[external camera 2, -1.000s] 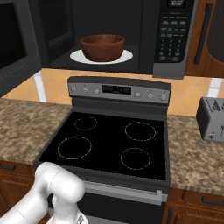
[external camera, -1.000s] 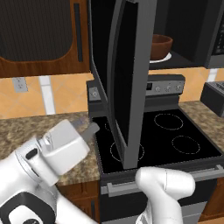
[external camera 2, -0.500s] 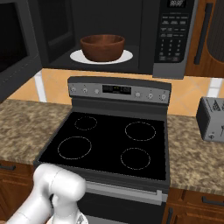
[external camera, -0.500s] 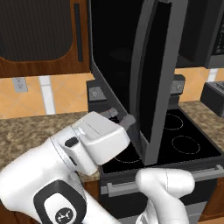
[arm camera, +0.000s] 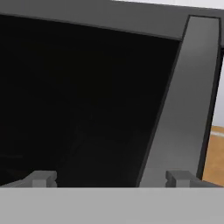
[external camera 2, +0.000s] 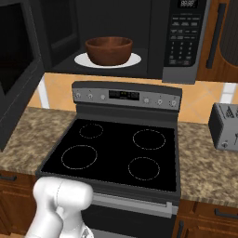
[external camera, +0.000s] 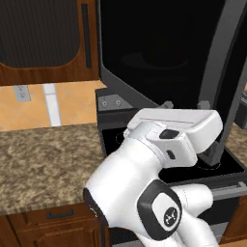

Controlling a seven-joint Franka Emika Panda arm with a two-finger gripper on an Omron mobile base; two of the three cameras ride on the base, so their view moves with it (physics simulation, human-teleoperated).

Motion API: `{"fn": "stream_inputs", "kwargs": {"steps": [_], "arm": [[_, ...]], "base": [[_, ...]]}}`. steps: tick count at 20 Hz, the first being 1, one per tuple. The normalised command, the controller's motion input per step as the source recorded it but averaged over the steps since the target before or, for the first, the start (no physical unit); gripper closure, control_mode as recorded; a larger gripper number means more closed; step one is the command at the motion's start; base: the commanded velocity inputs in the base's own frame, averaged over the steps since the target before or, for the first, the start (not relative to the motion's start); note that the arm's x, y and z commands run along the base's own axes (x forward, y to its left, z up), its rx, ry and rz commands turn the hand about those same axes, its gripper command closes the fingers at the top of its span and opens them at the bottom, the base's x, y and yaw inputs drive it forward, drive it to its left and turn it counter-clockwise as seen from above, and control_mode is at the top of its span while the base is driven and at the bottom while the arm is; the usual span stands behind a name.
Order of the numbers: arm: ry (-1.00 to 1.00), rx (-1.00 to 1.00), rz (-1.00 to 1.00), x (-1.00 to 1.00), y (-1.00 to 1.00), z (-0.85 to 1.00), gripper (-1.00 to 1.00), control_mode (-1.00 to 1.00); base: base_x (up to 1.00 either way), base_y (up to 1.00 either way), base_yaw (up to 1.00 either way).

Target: Open the microwave, place the bowl with waffle inside the microwave, then close the microwave door and turn it on.

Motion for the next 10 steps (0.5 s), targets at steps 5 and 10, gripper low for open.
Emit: {"fn": "stream_inputs", "kwargs": {"steps": [5,10], "arm": [[0.09,-0.02,0.29,0.43,-0.99,0.24,-1.00,-1.00],[0.21,-0.07,0.13,0.84,-0.52,0.10,-1.00,-1.00]], "base": [[0.00,0.00,0.00],[0.00,0.00,0.00]]}}
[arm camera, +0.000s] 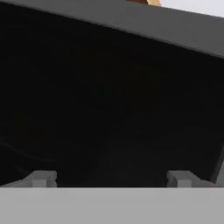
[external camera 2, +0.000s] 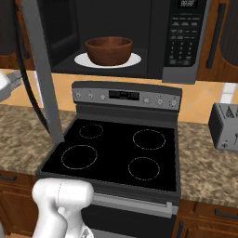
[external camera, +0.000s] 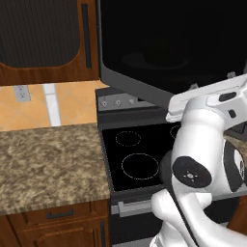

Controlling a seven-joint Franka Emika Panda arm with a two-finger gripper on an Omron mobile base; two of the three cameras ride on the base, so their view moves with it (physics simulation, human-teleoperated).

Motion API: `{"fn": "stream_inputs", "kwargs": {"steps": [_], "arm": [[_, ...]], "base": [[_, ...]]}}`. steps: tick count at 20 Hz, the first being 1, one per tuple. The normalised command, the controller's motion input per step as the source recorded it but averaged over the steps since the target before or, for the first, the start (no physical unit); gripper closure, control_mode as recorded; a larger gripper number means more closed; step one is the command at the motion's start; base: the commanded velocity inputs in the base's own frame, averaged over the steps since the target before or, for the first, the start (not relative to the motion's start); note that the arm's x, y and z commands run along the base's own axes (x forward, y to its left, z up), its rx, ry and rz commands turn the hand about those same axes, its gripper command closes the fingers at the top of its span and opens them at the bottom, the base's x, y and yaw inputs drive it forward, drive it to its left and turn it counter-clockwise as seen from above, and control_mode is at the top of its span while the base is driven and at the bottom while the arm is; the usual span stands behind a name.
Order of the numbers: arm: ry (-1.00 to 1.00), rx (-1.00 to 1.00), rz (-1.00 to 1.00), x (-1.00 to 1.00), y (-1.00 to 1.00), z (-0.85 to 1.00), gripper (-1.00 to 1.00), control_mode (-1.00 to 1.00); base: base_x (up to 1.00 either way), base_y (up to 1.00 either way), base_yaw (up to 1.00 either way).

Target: Open the microwave, place the bowl with waffle inside the microwave, then close the microwave door and turn it on.

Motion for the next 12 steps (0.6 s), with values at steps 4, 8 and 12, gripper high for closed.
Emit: {"fn": "stream_inputs", "kwargs": {"steps": [4,8,12], "arm": [[0.26,-0.09,0.00,1.00,-0.31,0.04,-1.00,-1.00],[0.18,-0.04,0.00,0.89,-0.21,0.11,-1.00,-1.00],[0.24,-0.06,0.00,0.96,-0.35,0.10,-1.00,-1.00]], "base": [[0.00,0.00,0.00],[0.00,0.00,0.00],[0.00,0.00,0.00]]}}
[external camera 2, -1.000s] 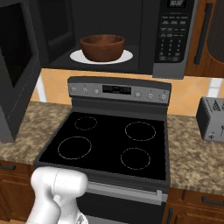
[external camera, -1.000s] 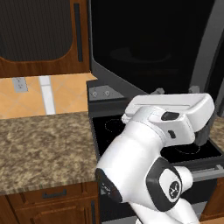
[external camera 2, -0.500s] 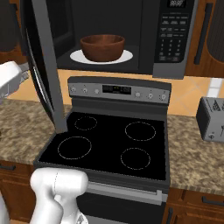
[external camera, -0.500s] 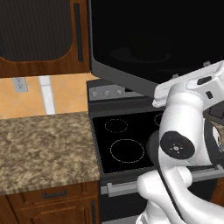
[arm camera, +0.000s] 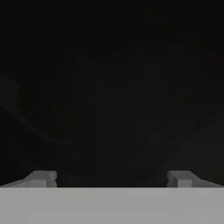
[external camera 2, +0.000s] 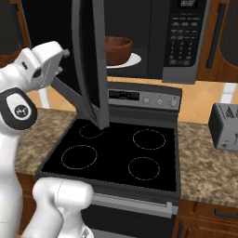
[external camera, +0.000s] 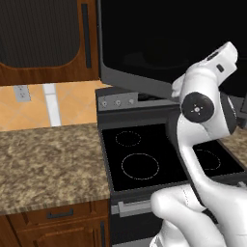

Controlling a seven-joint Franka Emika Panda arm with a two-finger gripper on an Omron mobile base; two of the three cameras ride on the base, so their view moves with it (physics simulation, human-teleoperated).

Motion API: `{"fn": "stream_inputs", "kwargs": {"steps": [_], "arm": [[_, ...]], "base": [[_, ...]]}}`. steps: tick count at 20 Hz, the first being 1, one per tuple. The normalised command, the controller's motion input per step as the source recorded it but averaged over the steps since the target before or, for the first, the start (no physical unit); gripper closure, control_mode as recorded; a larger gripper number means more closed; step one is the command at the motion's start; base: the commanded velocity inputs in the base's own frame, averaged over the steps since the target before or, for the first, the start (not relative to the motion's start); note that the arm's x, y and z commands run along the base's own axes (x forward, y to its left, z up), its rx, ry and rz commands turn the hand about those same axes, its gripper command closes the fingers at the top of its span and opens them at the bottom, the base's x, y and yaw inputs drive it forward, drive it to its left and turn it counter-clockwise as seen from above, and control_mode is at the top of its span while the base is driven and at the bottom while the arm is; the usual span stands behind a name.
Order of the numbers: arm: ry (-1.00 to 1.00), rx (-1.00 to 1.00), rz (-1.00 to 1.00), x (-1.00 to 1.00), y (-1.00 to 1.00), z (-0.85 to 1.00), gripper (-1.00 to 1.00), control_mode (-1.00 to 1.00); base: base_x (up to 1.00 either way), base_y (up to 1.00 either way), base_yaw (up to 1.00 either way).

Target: Open the microwave, place the bowl with waffle inside the microwave, then close the microwave door and turn it on.

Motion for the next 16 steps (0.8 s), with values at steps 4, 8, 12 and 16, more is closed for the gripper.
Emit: {"fn": "stream_inputs", "kwargs": {"steps": [4,8,12,16], "arm": [[0.28,-0.03,0.00,0.55,-0.37,0.17,-1.00,-1.00],[0.31,0.00,0.00,0.52,-0.48,0.00,-1.00,-1.00],[0.04,0.03,0.04,0.53,-0.34,0.00,-1.00,-1.00],[-0.06,0.19,0.07,0.61,-0.21,-0.19,-1.00,-1.00]], "base": [[0.00,0.00,0.00],[0.00,0.00,0.00],[0.00,0.00,0.00],[0.00,0.00,0.00]]}}
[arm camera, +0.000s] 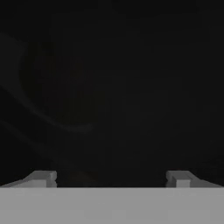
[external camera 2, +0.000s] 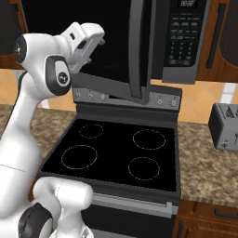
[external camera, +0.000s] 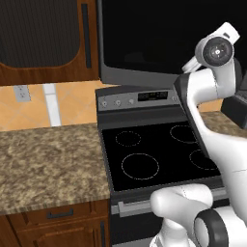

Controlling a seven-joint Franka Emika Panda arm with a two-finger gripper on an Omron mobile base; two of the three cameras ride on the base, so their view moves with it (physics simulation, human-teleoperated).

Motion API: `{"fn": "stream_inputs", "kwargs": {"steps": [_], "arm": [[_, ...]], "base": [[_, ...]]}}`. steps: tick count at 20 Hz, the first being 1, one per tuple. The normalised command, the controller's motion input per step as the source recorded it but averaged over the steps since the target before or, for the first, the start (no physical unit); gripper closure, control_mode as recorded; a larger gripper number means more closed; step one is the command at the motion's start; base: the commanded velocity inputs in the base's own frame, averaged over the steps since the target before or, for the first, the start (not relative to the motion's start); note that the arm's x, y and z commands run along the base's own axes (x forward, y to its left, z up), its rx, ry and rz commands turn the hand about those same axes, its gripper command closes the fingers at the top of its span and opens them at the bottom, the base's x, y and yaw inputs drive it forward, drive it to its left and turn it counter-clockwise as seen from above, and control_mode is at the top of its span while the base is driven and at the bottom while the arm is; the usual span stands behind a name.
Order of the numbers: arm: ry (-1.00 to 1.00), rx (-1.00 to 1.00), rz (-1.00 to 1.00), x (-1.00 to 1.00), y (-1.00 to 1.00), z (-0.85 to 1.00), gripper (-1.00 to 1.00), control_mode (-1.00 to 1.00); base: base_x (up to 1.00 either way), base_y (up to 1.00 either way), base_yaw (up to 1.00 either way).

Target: Open the microwave, place the bowl with waffle inside the microwave, then close the microwave door and turn it on.

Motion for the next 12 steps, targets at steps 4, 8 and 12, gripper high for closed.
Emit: {"fn": "stream_inputs", "kwargs": {"steps": [4,8,12], "arm": [[-0.11,0.19,0.06,0.68,-0.18,-0.18,-1.00,-1.00],[-0.05,0.15,0.05,0.81,-0.16,-0.04,-1.00,-1.00],[-0.05,0.13,0.04,0.78,-0.18,0.00,-1.00,-1.00]], "base": [[0.00,0.00,0.00],[0.00,0.00,0.00],[0.00,0.00,0.00]]}}
